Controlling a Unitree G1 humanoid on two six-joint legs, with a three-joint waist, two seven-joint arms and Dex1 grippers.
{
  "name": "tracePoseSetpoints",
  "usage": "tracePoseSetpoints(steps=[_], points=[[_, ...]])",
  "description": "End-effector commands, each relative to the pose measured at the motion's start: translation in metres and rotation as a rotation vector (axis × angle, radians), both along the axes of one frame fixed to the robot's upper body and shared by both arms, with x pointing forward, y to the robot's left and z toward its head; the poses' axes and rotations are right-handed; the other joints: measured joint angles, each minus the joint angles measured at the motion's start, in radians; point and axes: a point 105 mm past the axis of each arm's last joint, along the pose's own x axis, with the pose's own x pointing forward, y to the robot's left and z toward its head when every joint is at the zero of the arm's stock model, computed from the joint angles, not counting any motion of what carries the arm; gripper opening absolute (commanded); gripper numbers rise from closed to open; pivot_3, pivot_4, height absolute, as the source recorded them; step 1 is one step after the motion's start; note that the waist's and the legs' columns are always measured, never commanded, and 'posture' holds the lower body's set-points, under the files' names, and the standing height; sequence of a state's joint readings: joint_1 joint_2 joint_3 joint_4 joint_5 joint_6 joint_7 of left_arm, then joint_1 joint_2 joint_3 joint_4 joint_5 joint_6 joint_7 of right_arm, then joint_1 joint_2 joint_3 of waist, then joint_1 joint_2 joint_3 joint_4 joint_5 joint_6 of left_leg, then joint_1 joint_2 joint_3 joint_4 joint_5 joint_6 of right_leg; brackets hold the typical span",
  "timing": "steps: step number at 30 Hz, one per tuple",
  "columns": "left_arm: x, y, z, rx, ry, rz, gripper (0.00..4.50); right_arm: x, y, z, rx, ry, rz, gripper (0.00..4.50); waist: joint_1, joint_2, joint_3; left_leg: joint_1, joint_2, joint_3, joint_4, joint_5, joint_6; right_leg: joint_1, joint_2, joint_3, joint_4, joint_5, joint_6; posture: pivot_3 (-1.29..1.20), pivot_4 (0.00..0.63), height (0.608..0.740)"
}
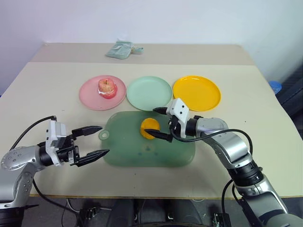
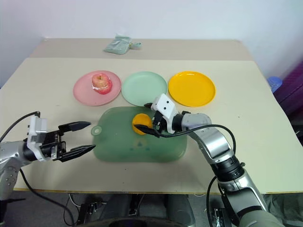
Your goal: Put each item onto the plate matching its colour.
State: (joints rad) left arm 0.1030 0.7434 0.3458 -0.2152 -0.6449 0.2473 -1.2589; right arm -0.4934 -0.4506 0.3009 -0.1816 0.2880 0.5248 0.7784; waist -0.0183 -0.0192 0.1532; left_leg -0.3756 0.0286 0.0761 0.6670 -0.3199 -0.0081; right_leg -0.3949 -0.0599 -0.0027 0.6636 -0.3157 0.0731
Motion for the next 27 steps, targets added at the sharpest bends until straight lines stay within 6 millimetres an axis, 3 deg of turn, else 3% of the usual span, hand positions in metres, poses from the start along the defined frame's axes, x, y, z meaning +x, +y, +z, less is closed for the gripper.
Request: tracePoseSetpoints(steps=[1, 9, 12, 14, 18, 22, 24, 27], points=[[-0.005, -0.001, 0.006, -0.009, -0.041, 0.006, 4.44, 0.002, 0.001, -0.002, -0.055, 0.024, 0.020, 4.50, -0.003, 0.000, 0.000, 0.000, 0.000, 0.000, 0.000, 0.000, 0.000, 0.000, 0.000, 0.000, 0.000, 0.000, 0.000, 0.00, 0.150, 0.740], [-0.011, -0.009, 0.003, -0.024, -0.056, 0.024, 4.44, 0.003, 0.002, -0.017, -0.135, 0.080, 0.031, 4.50, -0.003, 0.000, 0.000, 0.000, 0.000, 0.000, -0.001, 0.000, 0.000, 0.000, 0.000, 0.000, 0.000, 0.000, 0.000, 0.00, 0.150, 0.740], [-0.011, -0.009, 0.004, -0.032, -0.061, 0.040, 4.50, 0.007, 0.001, -0.019, -0.134, 0.075, 0.019, 3.64, -0.004, 0.000, 0.000, 0.000, 0.000, 0.000, -0.001, 0.000, 0.000, -0.001, 0.000, 0.000, 0.000, 0.000, 0.000, 0.00, 0.150, 0.740], [-0.011, -0.009, 0.003, -0.038, -0.060, 0.050, 4.50, 0.008, 0.002, -0.014, -0.117, 0.063, 0.020, 2.83, -0.005, 0.000, 0.000, 0.000, 0.000, 0.000, -0.001, 0.000, 0.000, -0.001, 0.000, 0.000, 0.000, 0.000, 0.000, 0.00, 0.150, 0.740], [-0.012, -0.011, 0.001, -0.053, -0.063, 0.066, 4.50, 0.013, 0.003, 0.012, -0.024, 0.036, 0.000, 2.83, -0.005, 0.001, 0.000, 0.000, 0.000, 0.000, -0.001, 0.000, 0.000, -0.001, 0.000, 0.000, 0.000, 0.000, 0.000, 0.00, 0.150, 0.740], [-0.009, -0.018, 0.000, -0.088, -0.068, 0.087, 4.50, 0.036, -0.010, 0.069, 0.201, 0.003, -0.109, 2.83, -0.005, 0.001, 0.001, -0.001, 0.000, 0.000, -0.001, 0.000, 0.000, -0.001, 0.000, 0.000, 0.000, 0.000, 0.000, 0.00, 0.150, 0.740], [-0.008, -0.023, -0.001, -0.102, -0.071, 0.091, 4.50, 0.061, -0.036, 0.098, 0.281, -0.038, -0.232, 2.83, -0.004, 0.001, 0.001, -0.001, 0.000, 0.000, -0.001, 0.000, 0.000, -0.001, 0.000, 0.000, 0.000, 0.000, 0.000, 0.00, 0.150, 0.740], [-0.008, -0.028, -0.002, -0.113, -0.076, 0.094, 4.50, 0.091, -0.072, 0.112, 0.297, -0.084, -0.398, 2.83, -0.002, 0.001, 0.001, -0.001, 0.000, 0.000, -0.001, 0.000, 0.000, -0.001, -0.001, -0.001, 0.000, 0.000, 0.000, 0.00, 0.150, 0.740]])
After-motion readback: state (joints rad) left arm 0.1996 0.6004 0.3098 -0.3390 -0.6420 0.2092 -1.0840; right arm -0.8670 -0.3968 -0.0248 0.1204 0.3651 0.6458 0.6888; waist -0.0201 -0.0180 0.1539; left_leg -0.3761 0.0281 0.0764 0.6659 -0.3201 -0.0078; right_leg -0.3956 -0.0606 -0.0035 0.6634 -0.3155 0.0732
